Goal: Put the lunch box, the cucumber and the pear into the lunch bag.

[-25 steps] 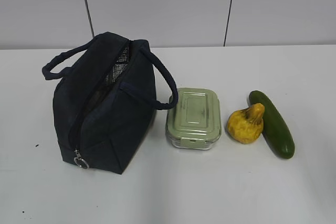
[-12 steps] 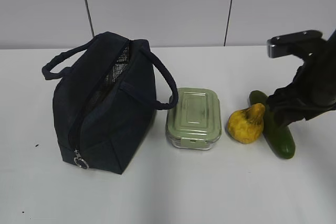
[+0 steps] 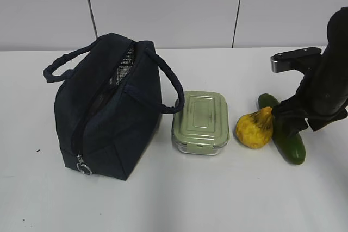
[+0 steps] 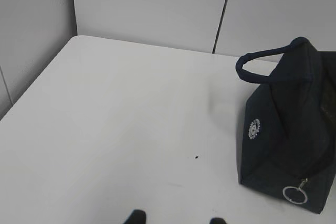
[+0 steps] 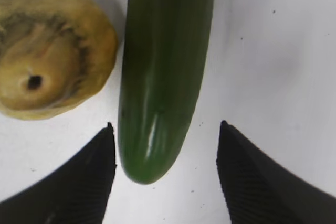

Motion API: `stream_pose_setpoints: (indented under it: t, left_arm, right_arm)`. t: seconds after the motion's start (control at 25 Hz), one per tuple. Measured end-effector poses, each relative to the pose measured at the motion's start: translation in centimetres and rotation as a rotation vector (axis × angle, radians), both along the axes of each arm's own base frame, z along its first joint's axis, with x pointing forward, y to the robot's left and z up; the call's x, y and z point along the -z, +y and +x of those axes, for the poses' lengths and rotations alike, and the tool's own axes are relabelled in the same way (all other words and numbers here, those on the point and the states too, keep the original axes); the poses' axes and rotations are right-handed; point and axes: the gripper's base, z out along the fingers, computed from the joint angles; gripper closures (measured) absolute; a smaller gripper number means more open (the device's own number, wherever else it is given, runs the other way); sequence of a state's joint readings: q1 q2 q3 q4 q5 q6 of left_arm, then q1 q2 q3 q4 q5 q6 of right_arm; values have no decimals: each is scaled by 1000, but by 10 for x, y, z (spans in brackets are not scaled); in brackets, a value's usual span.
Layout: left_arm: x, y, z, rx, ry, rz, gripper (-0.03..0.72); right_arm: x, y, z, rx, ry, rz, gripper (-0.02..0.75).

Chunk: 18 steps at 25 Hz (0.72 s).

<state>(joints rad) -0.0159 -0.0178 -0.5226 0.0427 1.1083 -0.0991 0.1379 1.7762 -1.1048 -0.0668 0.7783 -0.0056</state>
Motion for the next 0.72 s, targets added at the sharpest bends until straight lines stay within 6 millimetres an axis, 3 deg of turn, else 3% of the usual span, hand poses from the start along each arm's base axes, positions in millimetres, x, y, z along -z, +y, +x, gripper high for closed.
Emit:
stream_pose_setpoints:
  t: [0.72]
  left_arm:
    - [0,-2,0,17,0,-24,449]
  right_arm:
    - [31,2,10,-23,39,52,257]
